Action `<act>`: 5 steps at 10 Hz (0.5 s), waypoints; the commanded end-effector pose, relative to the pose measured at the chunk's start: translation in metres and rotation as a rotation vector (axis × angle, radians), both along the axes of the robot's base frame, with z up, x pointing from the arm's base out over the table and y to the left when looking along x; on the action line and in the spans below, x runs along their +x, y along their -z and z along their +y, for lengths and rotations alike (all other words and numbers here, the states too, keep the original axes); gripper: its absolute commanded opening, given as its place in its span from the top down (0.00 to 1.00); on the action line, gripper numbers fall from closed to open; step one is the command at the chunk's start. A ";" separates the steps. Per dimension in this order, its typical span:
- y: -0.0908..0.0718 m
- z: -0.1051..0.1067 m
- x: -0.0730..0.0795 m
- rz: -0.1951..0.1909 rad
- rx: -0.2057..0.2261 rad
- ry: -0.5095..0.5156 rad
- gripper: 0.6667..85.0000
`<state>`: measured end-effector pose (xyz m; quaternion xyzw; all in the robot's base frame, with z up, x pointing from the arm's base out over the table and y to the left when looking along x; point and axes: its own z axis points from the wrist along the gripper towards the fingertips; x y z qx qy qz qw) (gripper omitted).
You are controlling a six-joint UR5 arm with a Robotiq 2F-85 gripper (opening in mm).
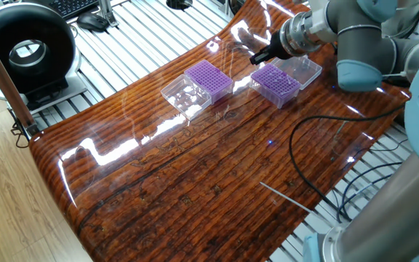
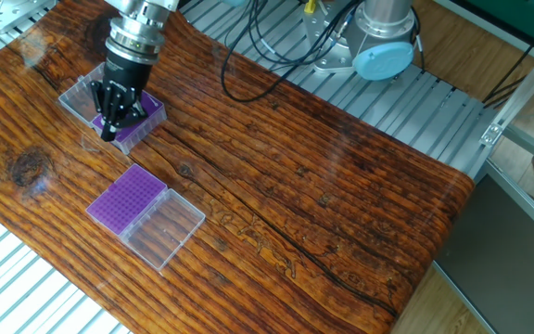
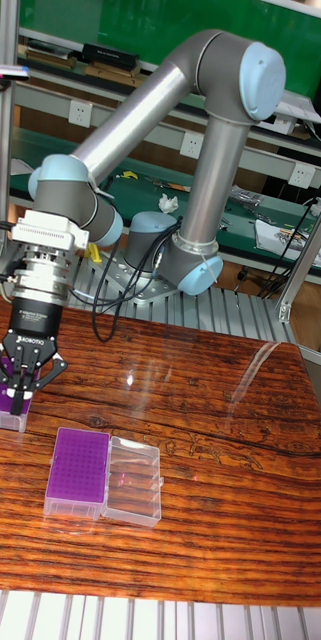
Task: Transfer all small pipette tips from one holder to another
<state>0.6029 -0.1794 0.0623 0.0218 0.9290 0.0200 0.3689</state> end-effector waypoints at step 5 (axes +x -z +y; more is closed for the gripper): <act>0.024 -0.016 -0.034 0.189 -0.079 -0.020 1.00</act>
